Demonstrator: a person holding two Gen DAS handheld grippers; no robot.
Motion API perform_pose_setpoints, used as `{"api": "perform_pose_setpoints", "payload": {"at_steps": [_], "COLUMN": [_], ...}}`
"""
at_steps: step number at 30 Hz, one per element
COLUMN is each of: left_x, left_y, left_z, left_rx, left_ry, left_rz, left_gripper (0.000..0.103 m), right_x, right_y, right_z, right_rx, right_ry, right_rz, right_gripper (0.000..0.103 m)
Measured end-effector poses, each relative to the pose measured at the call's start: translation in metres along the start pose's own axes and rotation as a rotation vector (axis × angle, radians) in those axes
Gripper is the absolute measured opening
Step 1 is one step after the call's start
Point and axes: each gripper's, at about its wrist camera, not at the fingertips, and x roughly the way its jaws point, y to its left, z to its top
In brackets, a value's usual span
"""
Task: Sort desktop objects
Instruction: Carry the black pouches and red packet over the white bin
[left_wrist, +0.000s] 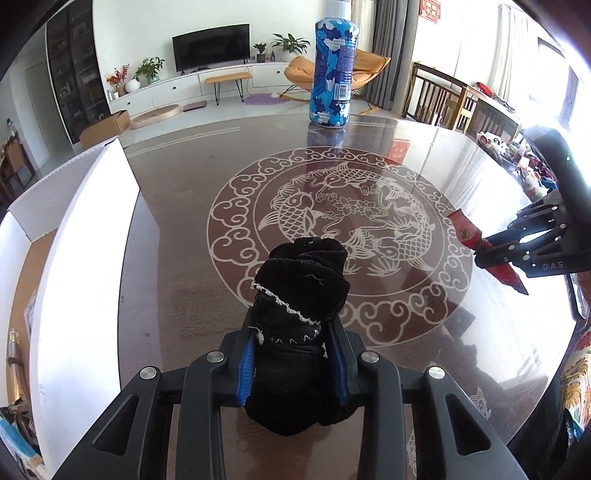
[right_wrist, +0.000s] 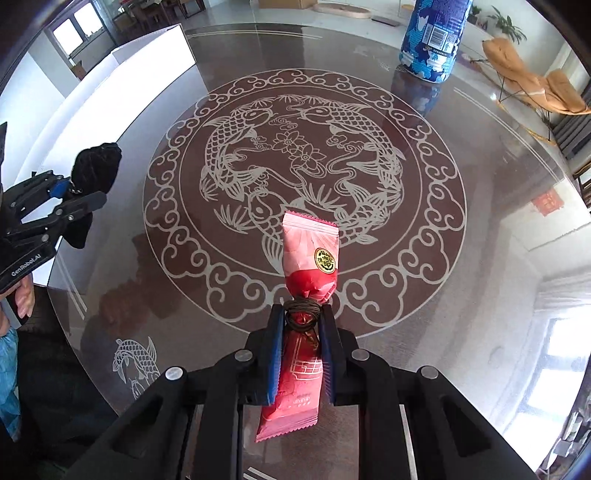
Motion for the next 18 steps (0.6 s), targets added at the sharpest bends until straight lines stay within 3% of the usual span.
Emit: {"api": "perform_pose_setpoints", "payload": {"at_steps": [5, 9, 14, 18], "left_x": [-0.035, -0.083, -0.136, -0.156], "left_y": [0.023, 0.074, 0.161, 0.23], "left_z": [-0.003, -0.001, -0.01, -0.032], "left_rx": [-0.044, -0.094, -0.207, -0.323], "left_ry": [-0.029, -0.08, -0.11, -0.085], "left_rz": [0.005, 0.055, 0.184, 0.268], "left_gripper": [0.033, 0.033, 0.033, 0.033], "right_x": [-0.013, -0.035, -0.073, -0.096], "right_y": [0.027, 0.072, 0.154, 0.238], "right_z": [0.013, 0.044, 0.095, 0.132], "right_rx": [-0.022, -0.077, -0.168, -0.237], "right_ry": [-0.054, -0.116, -0.222, -0.288], "right_rz": [0.035, 0.086, 0.18, 0.296], "right_gripper": [0.019, 0.019, 0.019, 0.019]}}
